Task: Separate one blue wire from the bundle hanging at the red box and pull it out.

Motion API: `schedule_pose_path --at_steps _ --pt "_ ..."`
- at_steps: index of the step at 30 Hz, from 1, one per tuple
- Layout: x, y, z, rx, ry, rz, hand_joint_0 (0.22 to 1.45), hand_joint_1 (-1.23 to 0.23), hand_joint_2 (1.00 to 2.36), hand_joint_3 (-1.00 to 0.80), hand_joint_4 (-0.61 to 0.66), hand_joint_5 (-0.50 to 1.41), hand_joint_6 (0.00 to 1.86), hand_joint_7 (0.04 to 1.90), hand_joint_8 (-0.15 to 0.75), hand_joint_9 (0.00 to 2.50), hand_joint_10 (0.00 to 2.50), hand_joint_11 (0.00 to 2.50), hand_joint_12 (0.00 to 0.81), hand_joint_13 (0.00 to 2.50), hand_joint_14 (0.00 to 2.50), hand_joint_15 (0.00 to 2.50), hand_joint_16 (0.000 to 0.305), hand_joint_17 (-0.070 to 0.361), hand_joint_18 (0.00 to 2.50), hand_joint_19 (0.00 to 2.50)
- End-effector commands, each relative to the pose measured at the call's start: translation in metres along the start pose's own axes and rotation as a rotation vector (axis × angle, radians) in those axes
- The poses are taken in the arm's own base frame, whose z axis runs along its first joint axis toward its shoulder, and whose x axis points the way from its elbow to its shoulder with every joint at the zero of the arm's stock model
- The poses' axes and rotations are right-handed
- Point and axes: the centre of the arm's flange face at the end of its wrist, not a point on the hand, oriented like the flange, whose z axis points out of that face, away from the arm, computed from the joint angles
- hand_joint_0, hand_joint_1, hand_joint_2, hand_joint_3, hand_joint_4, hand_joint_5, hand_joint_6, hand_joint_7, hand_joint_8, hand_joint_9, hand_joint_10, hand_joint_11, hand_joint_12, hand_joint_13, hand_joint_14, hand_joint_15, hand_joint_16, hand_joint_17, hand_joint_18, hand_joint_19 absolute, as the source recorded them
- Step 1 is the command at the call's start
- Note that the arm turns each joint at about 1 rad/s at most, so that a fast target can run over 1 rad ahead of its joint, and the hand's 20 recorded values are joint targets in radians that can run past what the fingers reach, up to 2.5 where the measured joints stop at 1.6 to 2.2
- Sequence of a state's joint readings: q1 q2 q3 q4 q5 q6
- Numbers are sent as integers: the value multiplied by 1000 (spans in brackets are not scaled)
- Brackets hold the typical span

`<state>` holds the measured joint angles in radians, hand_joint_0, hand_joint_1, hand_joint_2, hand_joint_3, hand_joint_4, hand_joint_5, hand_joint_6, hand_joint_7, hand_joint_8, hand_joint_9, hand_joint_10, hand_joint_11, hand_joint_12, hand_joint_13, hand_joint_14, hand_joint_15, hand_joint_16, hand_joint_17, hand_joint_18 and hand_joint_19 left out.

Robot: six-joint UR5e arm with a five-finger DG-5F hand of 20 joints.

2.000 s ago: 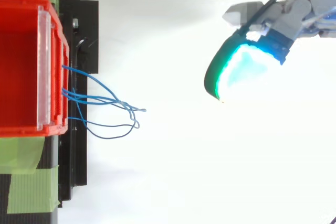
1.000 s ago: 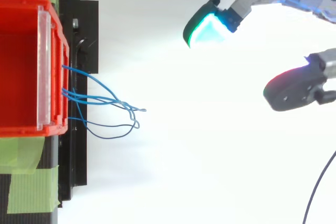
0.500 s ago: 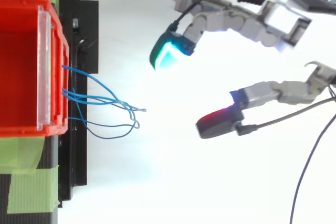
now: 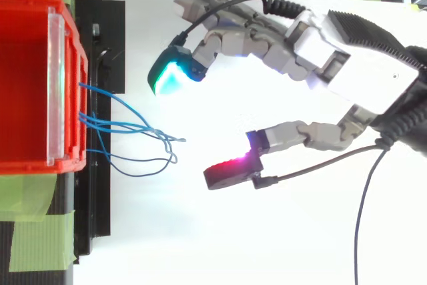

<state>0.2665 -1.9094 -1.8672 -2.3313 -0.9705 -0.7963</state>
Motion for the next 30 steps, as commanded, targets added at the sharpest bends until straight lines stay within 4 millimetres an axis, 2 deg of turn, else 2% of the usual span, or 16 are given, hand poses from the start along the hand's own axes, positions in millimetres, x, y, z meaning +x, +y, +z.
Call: schedule_pose_path --at_steps 1,6,21,30 --pt "11 -6 3 -11 -13 0 518 -652 1000 -500 287 -205 502 949 263 136 0 0 361 71 3 141 62 140 0 19" --pt "26 -17 7 -24 -26 12 520 -646 1000 -500 286 -205 502 950 264 145 0 0 362 79 4 139 62 139 0 23" --pt "28 -9 9 -19 -89 -29 536 -693 1000 -500 301 -190 503 941 279 235 0 0 371 175 3 116 61 138 118 0" --pt "26 -6 11 -17 -135 9 543 -722 1000 -500 310 -182 503 969 285 271 0 0 377 211 2 105 61 137 172 0"
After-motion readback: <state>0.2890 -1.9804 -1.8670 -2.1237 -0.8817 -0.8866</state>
